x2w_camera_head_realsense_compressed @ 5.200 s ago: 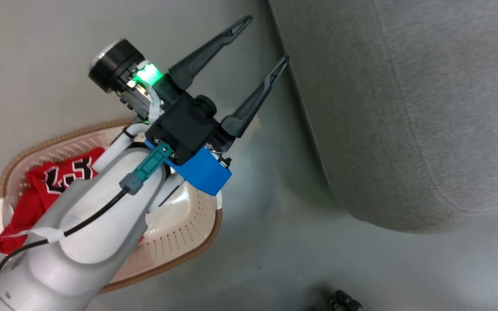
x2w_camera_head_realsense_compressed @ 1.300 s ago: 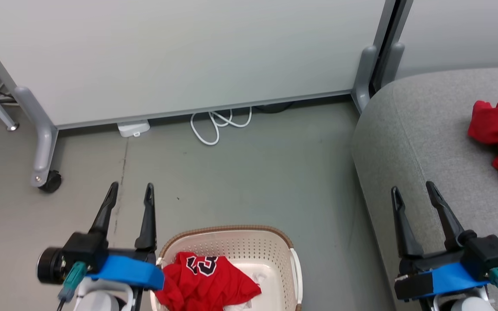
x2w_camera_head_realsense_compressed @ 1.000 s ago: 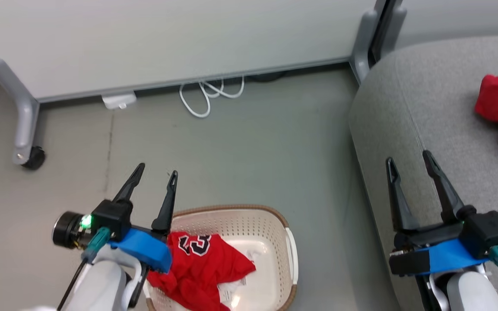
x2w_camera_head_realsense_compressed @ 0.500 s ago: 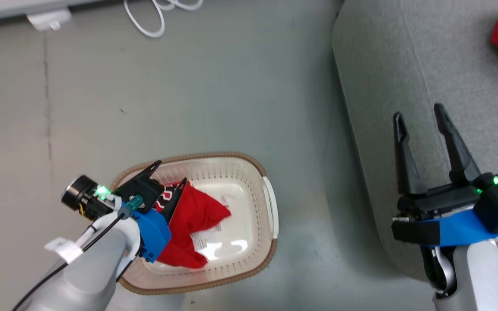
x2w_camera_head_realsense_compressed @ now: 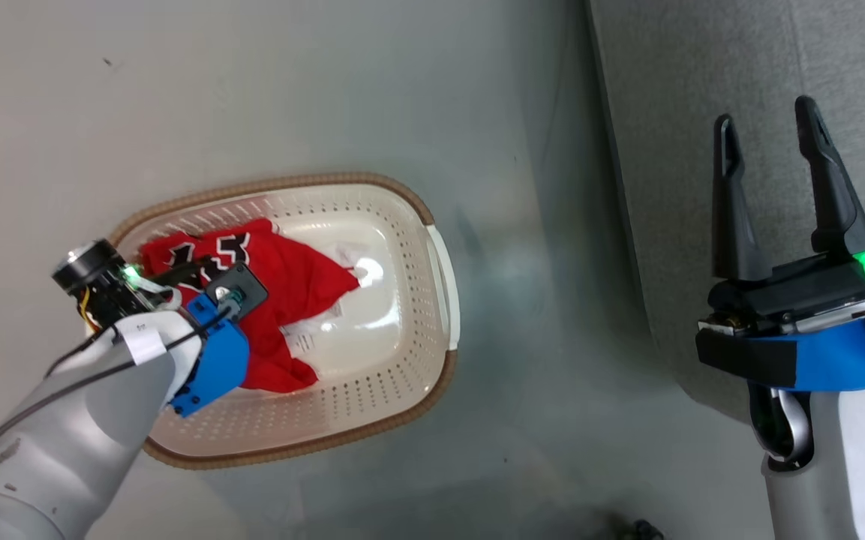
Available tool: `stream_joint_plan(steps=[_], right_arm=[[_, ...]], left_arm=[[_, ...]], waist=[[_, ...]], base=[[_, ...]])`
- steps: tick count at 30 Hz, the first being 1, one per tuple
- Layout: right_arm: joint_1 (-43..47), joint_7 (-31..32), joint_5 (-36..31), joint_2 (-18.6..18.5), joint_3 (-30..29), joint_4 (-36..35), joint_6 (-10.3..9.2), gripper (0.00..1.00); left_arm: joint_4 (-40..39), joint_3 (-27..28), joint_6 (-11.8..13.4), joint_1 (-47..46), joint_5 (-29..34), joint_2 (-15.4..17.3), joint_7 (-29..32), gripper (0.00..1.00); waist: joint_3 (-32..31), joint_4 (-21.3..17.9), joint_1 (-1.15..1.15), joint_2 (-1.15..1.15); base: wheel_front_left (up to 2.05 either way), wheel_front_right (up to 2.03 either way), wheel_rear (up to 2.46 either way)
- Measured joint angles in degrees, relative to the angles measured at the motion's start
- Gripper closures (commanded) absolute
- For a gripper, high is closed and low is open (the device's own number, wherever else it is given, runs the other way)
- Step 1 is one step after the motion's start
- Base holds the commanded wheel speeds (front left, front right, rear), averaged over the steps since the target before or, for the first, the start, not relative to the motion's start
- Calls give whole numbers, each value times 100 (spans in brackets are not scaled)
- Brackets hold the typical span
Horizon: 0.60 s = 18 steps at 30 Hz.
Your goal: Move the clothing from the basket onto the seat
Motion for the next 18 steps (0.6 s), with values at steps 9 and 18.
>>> stream_joint_plan(steps=[9,18], right_arm=[[-188,0,59,0,-43,-145,0,0],[-307,0,54,0,-87,-241,1,0]], left_arm=[[414,-272,0,-340,939,48,711,0],[804,-277,0,-472,1677,5,1123,0]], waist=[[737,-162,0,0],[1144,-248,-1,0]], base=[[0,0,0],[0,0,0]])
